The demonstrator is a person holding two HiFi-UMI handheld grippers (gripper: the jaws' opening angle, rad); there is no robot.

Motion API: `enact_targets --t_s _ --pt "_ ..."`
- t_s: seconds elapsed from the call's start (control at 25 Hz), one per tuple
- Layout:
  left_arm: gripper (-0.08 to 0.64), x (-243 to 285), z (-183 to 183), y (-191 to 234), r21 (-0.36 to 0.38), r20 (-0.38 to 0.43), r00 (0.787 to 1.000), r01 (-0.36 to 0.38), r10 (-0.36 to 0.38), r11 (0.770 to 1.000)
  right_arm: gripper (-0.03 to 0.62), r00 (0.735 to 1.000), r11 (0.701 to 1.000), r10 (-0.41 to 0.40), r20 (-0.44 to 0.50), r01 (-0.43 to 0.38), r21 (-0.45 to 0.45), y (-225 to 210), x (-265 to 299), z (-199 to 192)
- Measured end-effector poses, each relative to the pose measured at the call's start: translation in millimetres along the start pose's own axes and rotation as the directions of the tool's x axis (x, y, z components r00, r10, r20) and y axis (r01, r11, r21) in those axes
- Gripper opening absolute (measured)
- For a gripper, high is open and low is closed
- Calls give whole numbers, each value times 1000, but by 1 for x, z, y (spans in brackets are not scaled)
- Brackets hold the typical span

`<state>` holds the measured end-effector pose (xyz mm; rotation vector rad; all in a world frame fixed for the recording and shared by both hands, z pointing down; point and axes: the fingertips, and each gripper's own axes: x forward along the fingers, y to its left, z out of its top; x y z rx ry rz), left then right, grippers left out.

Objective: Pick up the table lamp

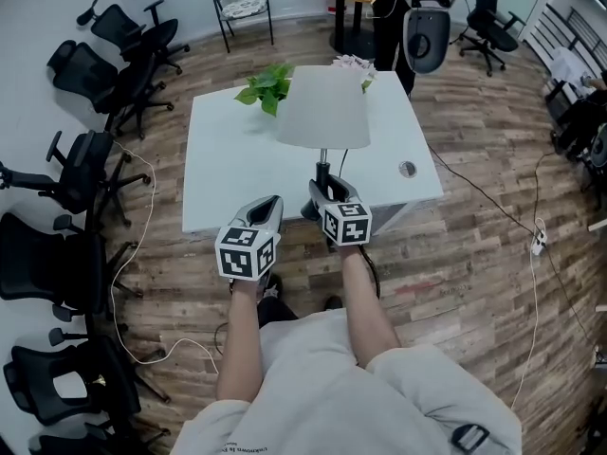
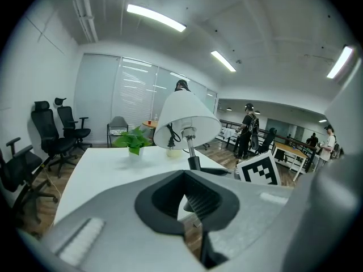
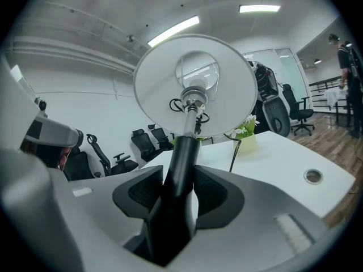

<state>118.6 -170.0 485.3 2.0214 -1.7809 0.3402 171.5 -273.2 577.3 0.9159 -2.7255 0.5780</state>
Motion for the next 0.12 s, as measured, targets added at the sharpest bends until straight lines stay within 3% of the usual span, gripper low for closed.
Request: enact_targets --t_s 0.12 --pt "0 3 -3 5 -10 -9 1000 -1 1 1000 195 1000 1000 1 -3 -1 -4 0 3 1"
